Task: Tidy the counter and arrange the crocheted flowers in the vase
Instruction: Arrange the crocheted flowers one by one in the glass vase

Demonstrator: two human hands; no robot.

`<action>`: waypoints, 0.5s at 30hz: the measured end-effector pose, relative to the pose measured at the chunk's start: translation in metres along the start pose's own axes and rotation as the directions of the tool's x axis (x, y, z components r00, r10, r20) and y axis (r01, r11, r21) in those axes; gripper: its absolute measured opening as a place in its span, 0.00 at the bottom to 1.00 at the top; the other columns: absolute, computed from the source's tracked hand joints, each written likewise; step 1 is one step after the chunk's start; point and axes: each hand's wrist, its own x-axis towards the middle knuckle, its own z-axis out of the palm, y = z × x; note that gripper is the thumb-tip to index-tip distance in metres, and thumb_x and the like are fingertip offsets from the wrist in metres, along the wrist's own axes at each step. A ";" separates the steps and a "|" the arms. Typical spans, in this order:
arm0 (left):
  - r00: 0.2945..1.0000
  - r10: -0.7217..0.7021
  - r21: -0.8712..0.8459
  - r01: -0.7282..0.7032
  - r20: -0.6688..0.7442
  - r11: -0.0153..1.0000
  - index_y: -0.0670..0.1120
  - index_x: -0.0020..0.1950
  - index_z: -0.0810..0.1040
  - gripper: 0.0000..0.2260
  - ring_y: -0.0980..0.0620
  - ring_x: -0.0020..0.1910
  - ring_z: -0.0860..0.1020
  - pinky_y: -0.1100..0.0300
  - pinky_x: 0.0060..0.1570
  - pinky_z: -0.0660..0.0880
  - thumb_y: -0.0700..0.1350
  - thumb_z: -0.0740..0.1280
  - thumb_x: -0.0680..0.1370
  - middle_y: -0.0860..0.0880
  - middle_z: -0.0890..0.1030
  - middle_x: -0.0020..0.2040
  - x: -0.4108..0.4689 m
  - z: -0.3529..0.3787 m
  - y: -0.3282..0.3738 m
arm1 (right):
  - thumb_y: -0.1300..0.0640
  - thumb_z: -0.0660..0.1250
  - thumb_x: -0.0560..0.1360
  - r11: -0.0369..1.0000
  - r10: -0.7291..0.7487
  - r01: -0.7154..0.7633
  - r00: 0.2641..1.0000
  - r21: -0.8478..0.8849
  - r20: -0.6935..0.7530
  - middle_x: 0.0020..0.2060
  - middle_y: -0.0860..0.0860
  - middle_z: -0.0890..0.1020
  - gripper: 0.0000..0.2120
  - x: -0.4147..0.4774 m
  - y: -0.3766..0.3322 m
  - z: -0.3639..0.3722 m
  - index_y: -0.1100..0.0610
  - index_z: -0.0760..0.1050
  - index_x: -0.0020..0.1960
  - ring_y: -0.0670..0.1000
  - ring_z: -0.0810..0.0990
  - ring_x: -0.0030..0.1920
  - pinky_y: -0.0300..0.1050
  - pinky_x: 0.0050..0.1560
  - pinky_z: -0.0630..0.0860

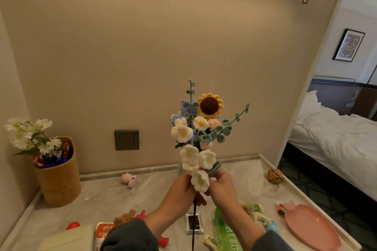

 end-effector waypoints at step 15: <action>0.959 0.148 -0.021 -0.158 -0.243 0.987 0.53 0.48 0.83 0.07 0.48 0.40 0.84 0.59 0.38 0.80 0.50 0.73 0.71 0.49 0.86 0.42 0.009 -0.080 0.032 | 0.59 0.76 0.71 0.981 -0.185 0.179 0.979 0.071 0.088 0.37 0.52 0.86 0.04 0.041 -0.055 0.064 0.53 0.83 0.45 0.49 0.84 0.39 0.42 0.38 0.80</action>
